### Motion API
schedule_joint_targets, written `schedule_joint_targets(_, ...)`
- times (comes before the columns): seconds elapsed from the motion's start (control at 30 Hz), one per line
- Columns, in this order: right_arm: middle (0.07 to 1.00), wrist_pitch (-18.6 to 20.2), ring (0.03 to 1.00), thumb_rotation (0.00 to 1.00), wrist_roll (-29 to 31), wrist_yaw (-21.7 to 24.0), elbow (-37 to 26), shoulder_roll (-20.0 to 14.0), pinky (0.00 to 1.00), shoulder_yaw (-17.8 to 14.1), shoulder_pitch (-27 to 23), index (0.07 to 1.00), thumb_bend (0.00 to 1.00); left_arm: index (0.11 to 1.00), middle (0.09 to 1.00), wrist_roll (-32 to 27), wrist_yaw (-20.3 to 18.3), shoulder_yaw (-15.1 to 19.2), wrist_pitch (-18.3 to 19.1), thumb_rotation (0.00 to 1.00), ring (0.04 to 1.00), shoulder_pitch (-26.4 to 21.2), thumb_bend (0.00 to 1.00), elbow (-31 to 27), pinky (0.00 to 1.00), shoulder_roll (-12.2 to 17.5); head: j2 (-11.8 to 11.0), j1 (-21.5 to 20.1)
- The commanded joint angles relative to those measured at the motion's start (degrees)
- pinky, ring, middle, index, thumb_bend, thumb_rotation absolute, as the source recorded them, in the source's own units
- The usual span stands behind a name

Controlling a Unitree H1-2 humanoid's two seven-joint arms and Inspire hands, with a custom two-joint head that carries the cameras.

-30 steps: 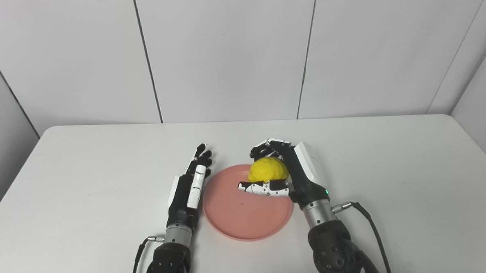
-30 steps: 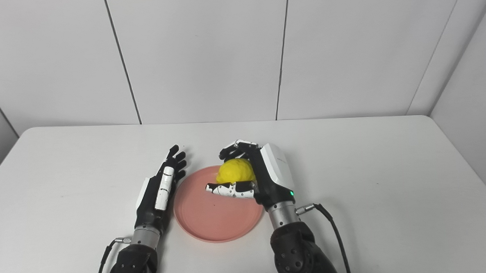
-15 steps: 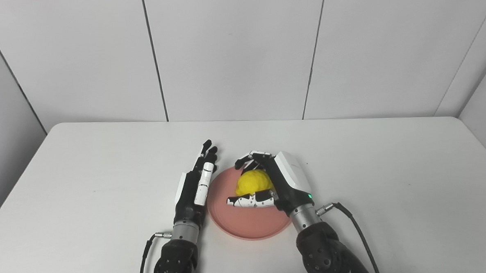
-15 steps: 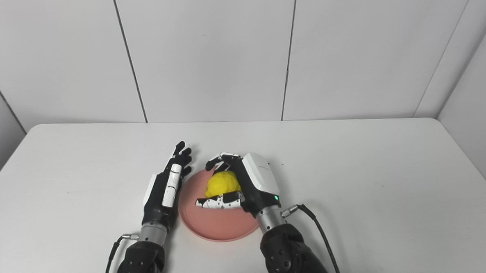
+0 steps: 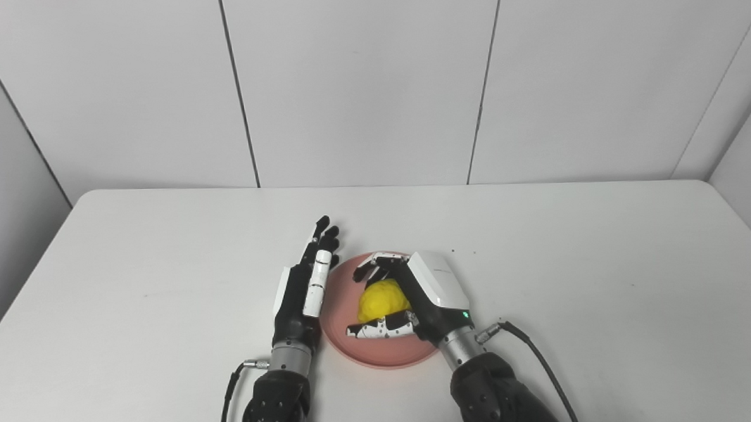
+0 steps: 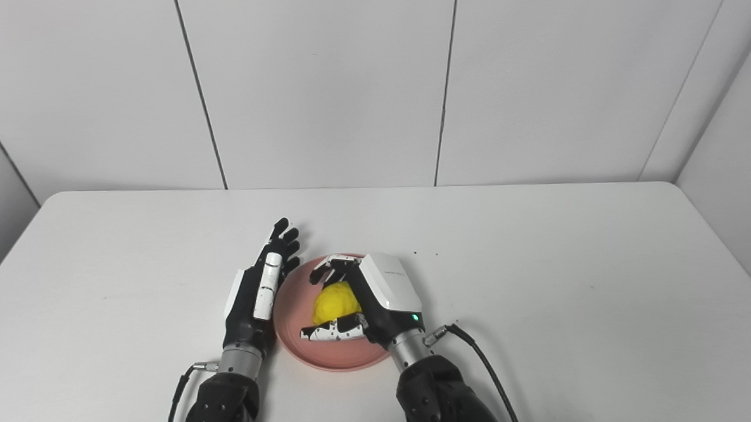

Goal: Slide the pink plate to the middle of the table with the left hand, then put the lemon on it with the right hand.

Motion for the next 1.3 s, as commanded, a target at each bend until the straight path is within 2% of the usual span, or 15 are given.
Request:
schedule_joint_targets(0.0,0.481,-2.16,0.414,0.0,-1.05,-1.12,-0.04,-0.39,0.43,0.09,-1.35,0.542,0.51,0.927,0.935,0.49,0.57,-0.14,-1.0,1.0,0.946,1.34,0.66,1.42,0.94,-0.23,-0.09,0.07)
schedule_joint_targets(0.07,0.496,-2.44,0.546,0.0,-1.46,-1.61,-0.39,-0.61,0.52,0.04,-1.07,0.509,0.52,0.925,0.934,0.25,0.56,-0.02,-1.48,1.0,0.945,1.24,0.66,1.82,0.94,-0.26,-0.18,0.08)
schedule_joint_targets(0.1,0.499,-2.84,0.579,0.0,-1.33,-1.71,-1.01,-0.76,0.54,-0.03,-0.83,0.501,0.52,0.924,0.934,-0.1,0.3,0.03,-1.56,1.0,0.944,1.25,0.66,1.78,0.94,-0.26,-0.15,0.0)
schedule_joint_targets(0.13,0.626,-3.12,0.657,0.08,-1.23,-1.78,-1.45,-0.86,0.6,-0.06,-0.67,0.499,0.51,0.928,0.941,-0.34,0.11,0.06,-1.59,1.0,0.947,1.27,0.66,1.72,0.93,-0.26,-0.15,0.0)
schedule_joint_targets(0.23,0.74,-2.97,0.748,0.14,-1.23,-1.29,-3.59,-1.22,0.69,0.05,-0.06,0.499,0.51,0.941,0.959,-1.76,-0.9,0.2,-0.84,1.0,0.962,1.31,0.66,1.31,0.94,-0.33,-0.14,-0.04)
schedule_joint_targets(0.27,0.767,-2.66,0.777,0.18,-1.26,-0.99,-4.44,-1.31,0.72,0.08,0.2,0.628,0.54,0.946,0.964,-2.1,-1.11,0.23,-0.8,1.0,0.967,1.26,0.66,1.31,0.94,-0.35,-0.14,-0.04)
schedule_joint_targets(0.33,0.813,-2.3,0.826,0.26,-1.32,-0.76,-5.56,-1.37,0.77,0.07,0.66,0.753,0.57,0.952,0.966,-2.31,-1.18,0.21,-1.08,1.0,0.969,1.21,0.64,1.47,0.95,-0.28,-0.04,0.03)
schedule_joint_targets(0.37,0.821,-2.49,0.835,0.28,-1.42,-0.91,-6.19,-1.48,0.78,0.01,0.97,0.771,0.57,0.953,0.966,-1.85,-0.81,0.16,-0.8,1.0,0.969,1.24,0.63,1.36,0.95,-0.24,-0.1,-0.12)
schedule_joint_targets(0.47,0.881,-3.1,0.889,0.46,-1.39,-1.22,-7.95,-1.69,0.89,-0.31,1.83,0.826,0.61,0.953,0.965,-1.8,-0.71,0.22,0.62,1.0,0.971,1.47,0.66,0.55,0.95,-0.24,-0.2,-0.34)
schedule_joint_targets(0.6,0.91,-3.54,0.914,0.58,-0.97,-1.36,-9.87,-1.9,0.95,-0.85,2.56,0.854,0.63,0.959,0.967,-2.27,-1.05,0.29,0.81,1.0,0.976,1.38,0.65,0.75,0.97,-0.21,-0.22,-0.33)
schedule_joint_targets(0.73,0.935,-3.91,0.931,0.69,1.66,-0.59,-11.99,-1.8,0.96,-2.12,3.53,0.89,0.65,0.938,0.947,-0.33,0.25,0.02,-0.5,1.0,0.958,1.09,0.65,1.85,0.94,0.08,-0.69,-0.57)
schedule_joint_targets(0.83,0.94,-4.13,0.934,0.76,4.26,0.35,-13.48,-1.61,0.94,-3.16,4.39,0.906,0.67,0.939,0.95,-0.32,0.1,-0.02,-1.28,1.0,0.961,1.08,0.64,2.23,0.94,0.4,-0.66,-0.67)
schedule_joint_targets(1.03,0.938,-6.93,0.929,0.82,9.64,-0.21,-13.97,-1.03,0.86,-6.07,5.8,0.917,0.69,0.939,0.949,0.0,0.15,0.25,-1.79,1.0,0.959,1.0,0.62,2.6,0.95,0.59,-0.97,-0.63)
schedule_joint_targets(1.1,0.944,-8.0,0.934,0.85,10.63,-0.57,-13.76,-1.04,0.86,-7.08,5.95,0.927,0.69,0.938,0.948,-0.04,0.33,0.45,-1.88,1.0,0.953,0.96,0.61,2.72,0.95,0.52,-1.14,-0.73)
schedule_joint_targets(1.27,0.955,-6.02,0.943,0.88,13.66,-0.63,-14.19,-0.43,0.89,-10.96,7.07,0.943,0.67,0.944,0.953,-0.65,-0.01,0.97,-2.17,1.0,0.955,0.95,0.61,2.91,0.97,0.59,-1.55,-0.84)
